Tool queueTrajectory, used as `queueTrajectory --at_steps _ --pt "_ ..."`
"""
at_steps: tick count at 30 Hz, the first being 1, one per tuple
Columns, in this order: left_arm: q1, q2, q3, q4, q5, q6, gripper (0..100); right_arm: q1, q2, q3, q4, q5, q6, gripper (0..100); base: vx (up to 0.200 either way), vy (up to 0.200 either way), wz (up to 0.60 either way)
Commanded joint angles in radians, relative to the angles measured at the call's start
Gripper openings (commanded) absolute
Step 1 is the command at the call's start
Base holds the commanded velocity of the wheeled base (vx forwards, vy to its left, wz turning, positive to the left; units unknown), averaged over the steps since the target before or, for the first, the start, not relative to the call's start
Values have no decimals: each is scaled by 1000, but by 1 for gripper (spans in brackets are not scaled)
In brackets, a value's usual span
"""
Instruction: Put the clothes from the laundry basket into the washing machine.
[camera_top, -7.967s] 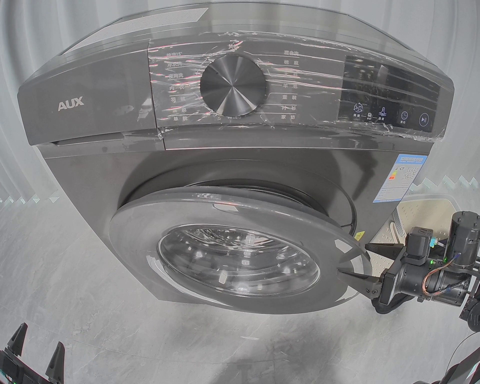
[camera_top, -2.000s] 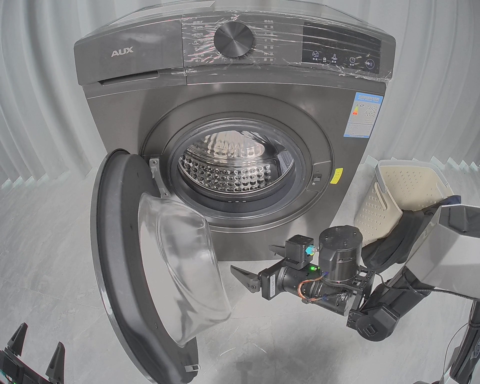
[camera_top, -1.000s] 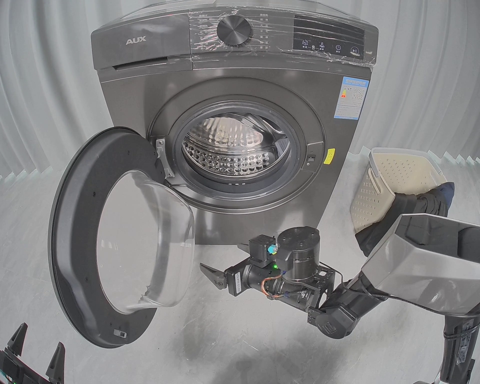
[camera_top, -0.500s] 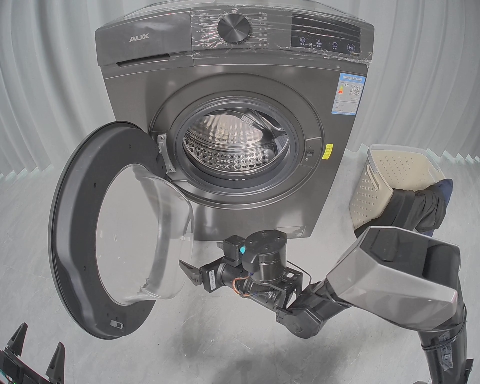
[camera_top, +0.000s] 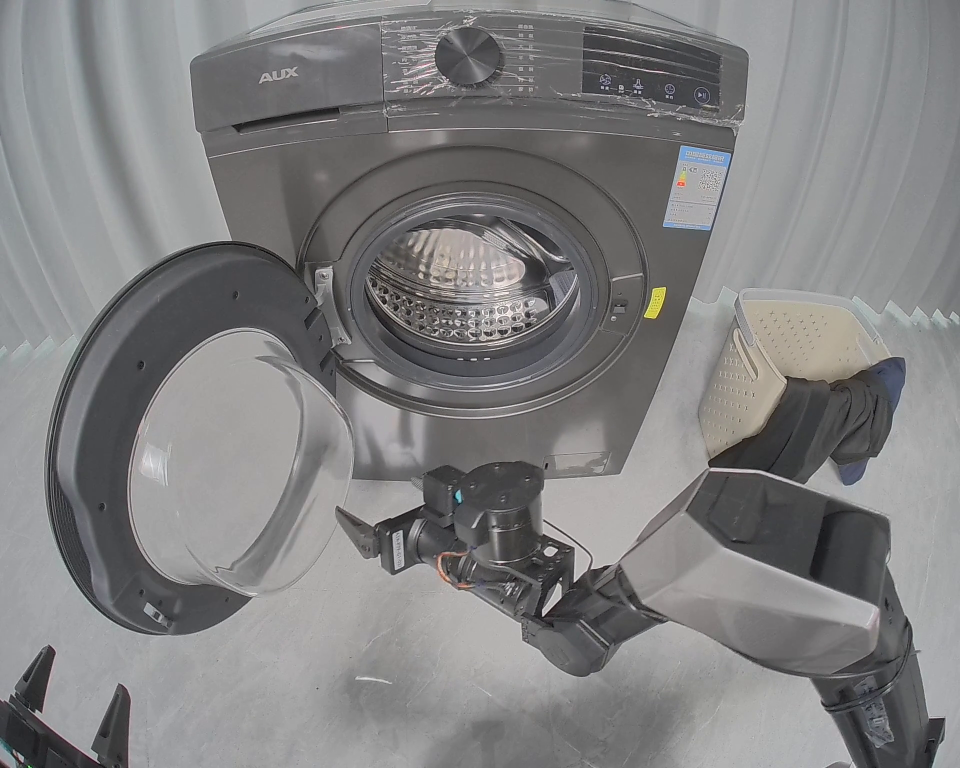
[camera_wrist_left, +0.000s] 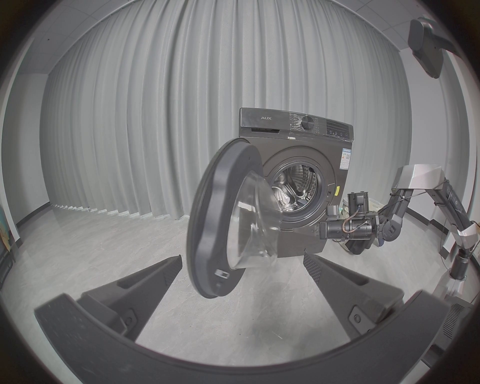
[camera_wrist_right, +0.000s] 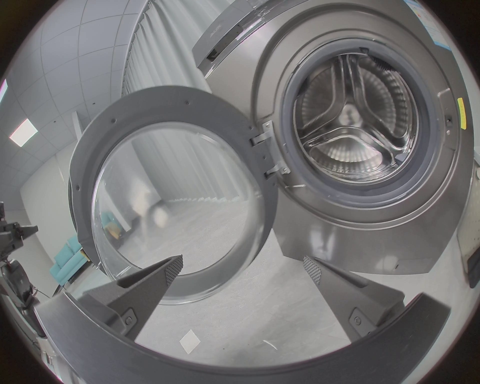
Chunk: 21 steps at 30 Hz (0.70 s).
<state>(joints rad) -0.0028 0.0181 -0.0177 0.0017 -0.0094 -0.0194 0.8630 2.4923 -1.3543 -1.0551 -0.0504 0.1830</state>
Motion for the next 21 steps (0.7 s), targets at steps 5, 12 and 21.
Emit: queueTrajectory --at_steps 5,12,21 --pt "0 -18 15 0 0 -1 100 -41 -368 346 -3 -3 -7 100 0 0 0" --pt "0 -18 15 0 -1 -2 100 -111 -642 653 -23 -6 3 100 0 0 0" --pt "0 -18 15 0 3 1 100 -334 -1132 1172 -94 -49 -117 100 0 0 0"
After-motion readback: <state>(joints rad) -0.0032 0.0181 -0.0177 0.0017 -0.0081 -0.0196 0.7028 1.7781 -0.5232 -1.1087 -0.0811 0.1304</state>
